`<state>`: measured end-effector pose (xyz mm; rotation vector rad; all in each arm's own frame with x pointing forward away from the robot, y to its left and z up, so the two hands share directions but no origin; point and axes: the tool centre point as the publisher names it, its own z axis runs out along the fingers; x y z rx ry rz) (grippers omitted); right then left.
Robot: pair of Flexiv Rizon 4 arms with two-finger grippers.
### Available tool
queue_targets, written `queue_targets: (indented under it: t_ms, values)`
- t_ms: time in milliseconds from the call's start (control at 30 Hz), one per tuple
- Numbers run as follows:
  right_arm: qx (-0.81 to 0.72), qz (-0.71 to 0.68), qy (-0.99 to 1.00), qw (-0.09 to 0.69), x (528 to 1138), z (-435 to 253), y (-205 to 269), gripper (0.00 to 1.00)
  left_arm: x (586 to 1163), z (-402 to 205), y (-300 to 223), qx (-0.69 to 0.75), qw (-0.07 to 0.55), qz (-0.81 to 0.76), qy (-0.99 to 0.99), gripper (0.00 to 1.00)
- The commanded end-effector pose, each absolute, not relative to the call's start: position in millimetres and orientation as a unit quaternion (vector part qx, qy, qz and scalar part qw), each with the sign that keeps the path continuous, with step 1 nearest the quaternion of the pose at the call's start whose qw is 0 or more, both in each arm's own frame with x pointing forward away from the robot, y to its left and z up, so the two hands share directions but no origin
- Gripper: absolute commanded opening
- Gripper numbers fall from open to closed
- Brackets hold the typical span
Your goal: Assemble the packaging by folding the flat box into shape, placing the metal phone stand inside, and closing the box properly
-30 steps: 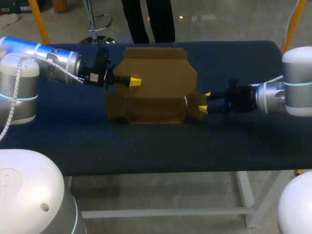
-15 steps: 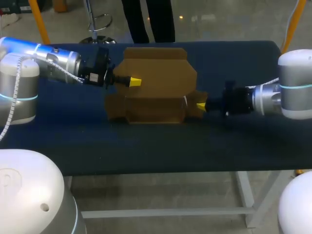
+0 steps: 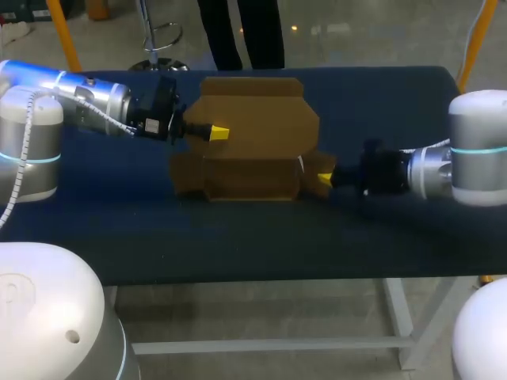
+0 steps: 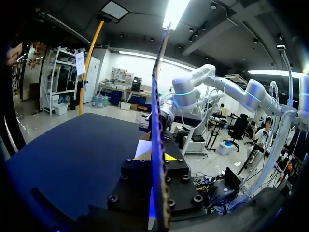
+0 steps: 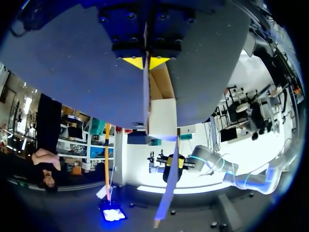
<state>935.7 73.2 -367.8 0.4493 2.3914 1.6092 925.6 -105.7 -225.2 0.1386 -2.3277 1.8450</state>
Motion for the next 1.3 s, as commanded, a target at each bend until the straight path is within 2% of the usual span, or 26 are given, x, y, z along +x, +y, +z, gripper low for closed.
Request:
queue_targets:
  t_ms: [33, 533, 700, 1133, 1300]
  values:
    - [0.163, 0.546, 0.812, 0.126, 928, -368, 79, 0.1, 926, -227, -106, 0.045, 0.086, 0.617, -0.781, 0.0]
    - [0.191, 0.539, 0.807, 0.146, 910, -369, 90, 0.21, 926, -227, -106, 0.045, 0.086, 0.617, -0.781, 0.0]
    - [0.196, 0.537, 0.806, 0.15, 905, -369, 93, 0.28, 926, -227, -106, 0.045, 0.086, 0.617, -0.781, 0.0]
    - [0.199, 0.539, 0.805, 0.149, 899, -368, 110, 0.34, 926, -227, -106, 0.045, 0.086, 0.617, -0.781, 0.0]
    - [0.197, 0.54, 0.805, 0.148, 898, -367, 117, 0.41, 926, -227, -106, 0.045, 0.086, 0.617, -0.781, 0.0]
